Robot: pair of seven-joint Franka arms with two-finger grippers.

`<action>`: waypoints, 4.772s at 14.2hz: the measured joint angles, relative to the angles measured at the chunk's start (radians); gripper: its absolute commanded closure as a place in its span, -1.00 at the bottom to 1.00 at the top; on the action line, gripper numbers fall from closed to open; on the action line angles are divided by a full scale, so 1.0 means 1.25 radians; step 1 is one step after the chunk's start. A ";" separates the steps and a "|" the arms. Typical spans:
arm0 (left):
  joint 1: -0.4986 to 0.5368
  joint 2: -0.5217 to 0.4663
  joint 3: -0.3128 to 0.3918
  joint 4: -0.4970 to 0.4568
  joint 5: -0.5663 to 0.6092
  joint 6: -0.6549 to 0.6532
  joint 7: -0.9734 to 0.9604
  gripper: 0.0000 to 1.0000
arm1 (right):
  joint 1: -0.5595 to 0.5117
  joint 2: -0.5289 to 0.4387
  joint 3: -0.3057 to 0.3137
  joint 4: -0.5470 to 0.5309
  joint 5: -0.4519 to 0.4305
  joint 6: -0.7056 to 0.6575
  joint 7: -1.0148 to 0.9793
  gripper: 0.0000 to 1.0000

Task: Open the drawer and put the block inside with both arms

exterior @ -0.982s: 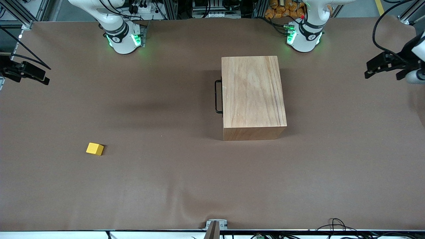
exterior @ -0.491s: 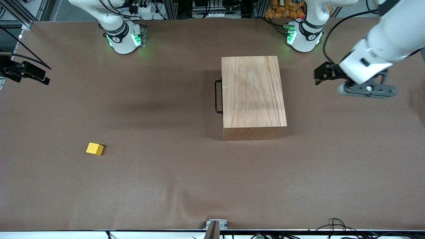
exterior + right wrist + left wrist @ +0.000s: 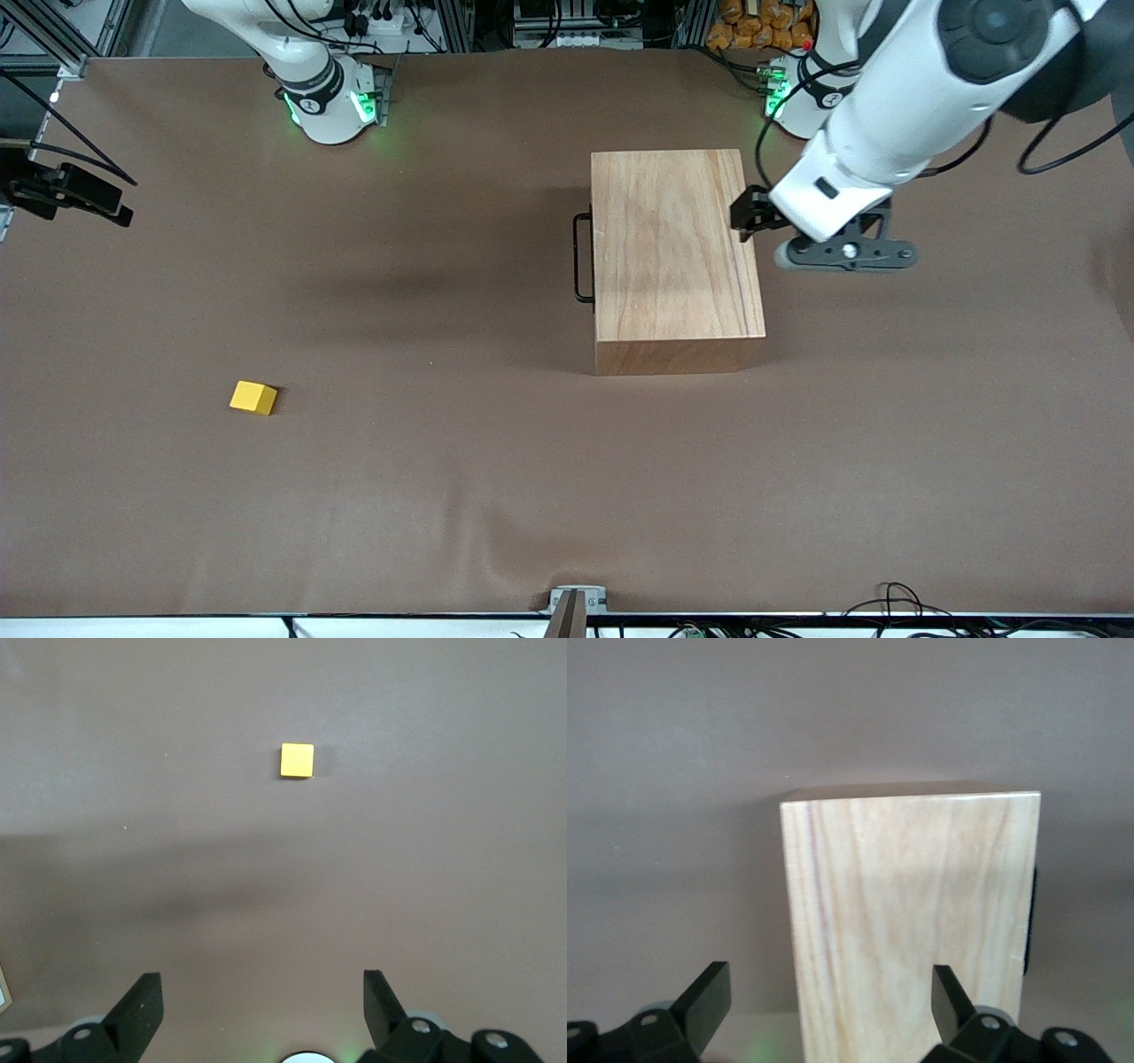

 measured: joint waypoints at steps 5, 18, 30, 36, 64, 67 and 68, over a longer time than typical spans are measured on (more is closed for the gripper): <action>-0.087 0.056 0.000 0.041 -0.002 0.029 -0.112 -1.00 | 0.000 0.000 0.000 0.000 0.000 0.000 0.000 -1.00; -0.196 0.132 0.002 0.060 -0.002 0.113 -0.239 -1.00 | 0.000 0.000 0.000 0.000 0.000 0.000 0.000 -1.00; -0.345 0.235 0.015 0.069 0.061 0.237 -0.508 -1.00 | 0.000 0.000 0.000 0.000 0.000 0.000 0.000 -1.00; -0.399 0.311 0.026 0.083 0.129 0.296 -0.569 -1.00 | 0.000 0.000 0.000 0.000 0.000 -0.001 0.000 -1.00; -0.481 0.417 0.059 0.106 0.261 0.220 -0.486 -1.00 | 0.000 0.000 0.000 0.000 0.000 -0.001 0.000 -1.00; -0.481 0.434 0.060 0.106 0.261 0.236 -0.482 -1.00 | 0.000 0.000 0.000 0.000 0.000 -0.001 0.000 -1.00; -0.481 0.440 0.062 0.106 0.261 0.248 -0.480 -1.00 | 0.000 0.000 0.000 0.000 0.000 -0.001 0.000 -1.00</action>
